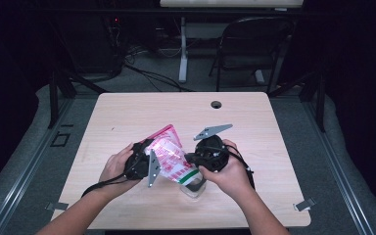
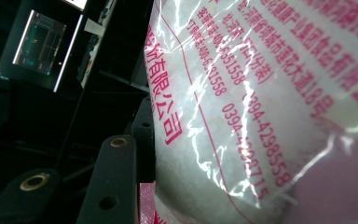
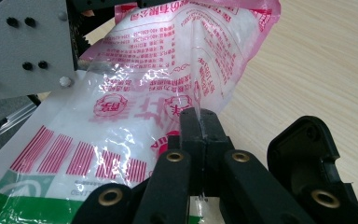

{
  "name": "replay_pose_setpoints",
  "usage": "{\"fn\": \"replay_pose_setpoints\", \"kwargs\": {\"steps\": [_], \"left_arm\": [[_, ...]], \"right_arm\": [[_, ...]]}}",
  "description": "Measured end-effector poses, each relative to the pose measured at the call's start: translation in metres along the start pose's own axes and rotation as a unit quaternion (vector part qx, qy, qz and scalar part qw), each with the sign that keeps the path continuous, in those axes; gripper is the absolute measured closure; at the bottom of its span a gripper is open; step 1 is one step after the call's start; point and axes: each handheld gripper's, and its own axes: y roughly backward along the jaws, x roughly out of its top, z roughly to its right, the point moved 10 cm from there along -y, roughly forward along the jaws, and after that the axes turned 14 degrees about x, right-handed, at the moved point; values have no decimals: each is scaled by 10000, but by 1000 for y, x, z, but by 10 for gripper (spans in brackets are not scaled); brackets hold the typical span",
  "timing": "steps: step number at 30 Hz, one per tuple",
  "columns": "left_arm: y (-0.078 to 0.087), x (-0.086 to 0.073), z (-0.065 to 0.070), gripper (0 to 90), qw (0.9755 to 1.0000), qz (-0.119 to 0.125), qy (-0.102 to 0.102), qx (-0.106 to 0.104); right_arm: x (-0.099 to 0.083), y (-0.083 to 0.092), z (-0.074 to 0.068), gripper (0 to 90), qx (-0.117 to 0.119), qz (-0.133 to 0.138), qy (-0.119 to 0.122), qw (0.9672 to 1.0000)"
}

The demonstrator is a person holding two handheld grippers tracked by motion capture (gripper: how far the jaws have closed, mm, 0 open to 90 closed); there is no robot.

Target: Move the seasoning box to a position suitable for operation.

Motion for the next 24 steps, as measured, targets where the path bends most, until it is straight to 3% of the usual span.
{"fn": "replay_pose_setpoints", "kwargs": {"steps": [5, 24], "left_arm": [[-1, 0, -2, 609, 9998, 33, -132, 140], [-1, -2, -3, 611, 9985, -27, -510, 192]], "right_arm": [[-1, -2, 2, 900, -9, 38, -7, 10000], [-7, -7, 4, 900, 57, 101, -99, 9999]]}}
